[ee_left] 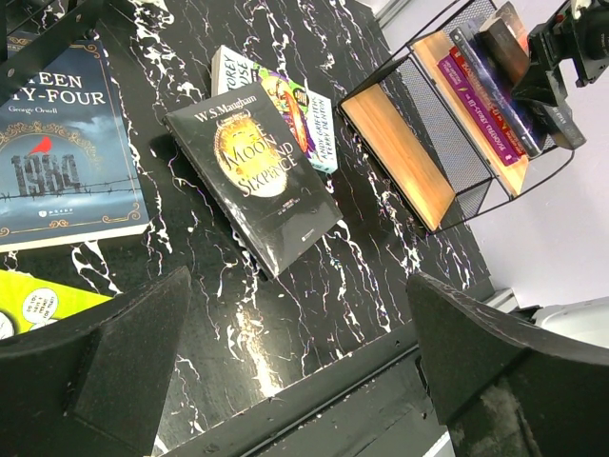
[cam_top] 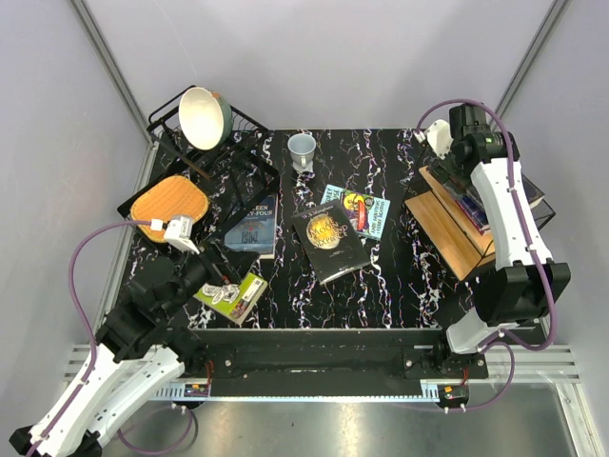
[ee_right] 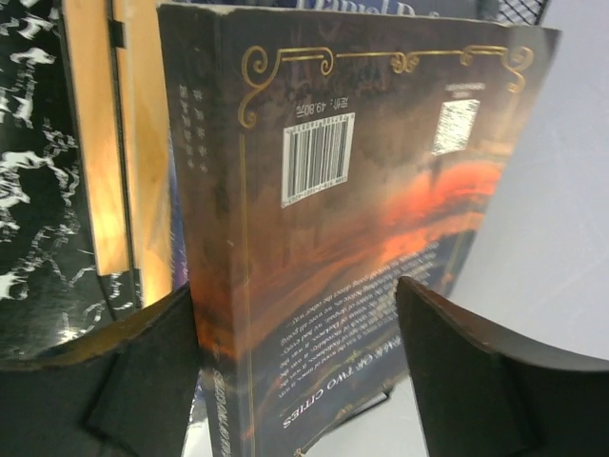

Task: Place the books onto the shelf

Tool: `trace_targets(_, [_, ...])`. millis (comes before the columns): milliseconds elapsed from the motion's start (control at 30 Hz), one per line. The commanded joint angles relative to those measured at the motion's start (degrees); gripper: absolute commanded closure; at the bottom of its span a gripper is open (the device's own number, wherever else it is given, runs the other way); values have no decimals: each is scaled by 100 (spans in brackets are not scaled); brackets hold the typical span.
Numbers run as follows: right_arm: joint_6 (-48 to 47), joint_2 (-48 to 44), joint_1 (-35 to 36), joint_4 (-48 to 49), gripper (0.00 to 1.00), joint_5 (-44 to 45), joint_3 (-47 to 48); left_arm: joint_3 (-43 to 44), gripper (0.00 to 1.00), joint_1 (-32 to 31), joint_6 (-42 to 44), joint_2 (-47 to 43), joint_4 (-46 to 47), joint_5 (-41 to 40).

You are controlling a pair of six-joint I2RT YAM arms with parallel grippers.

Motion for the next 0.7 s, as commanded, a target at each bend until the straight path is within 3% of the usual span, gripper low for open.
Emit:
trace_targets(0, [179, 21, -124, -24, 14, -323, 416, -22, 1, 2, 45, 85, 385, -18])
trace_targets(200, [346, 196, -185, -209, 8, -640, 732, -31, 1, 2, 44, 93, 403, 0])
trace_targets(667, [601, 451, -344, -472, 11, -1141, 997, -93, 1, 2, 44, -12, 350, -18])
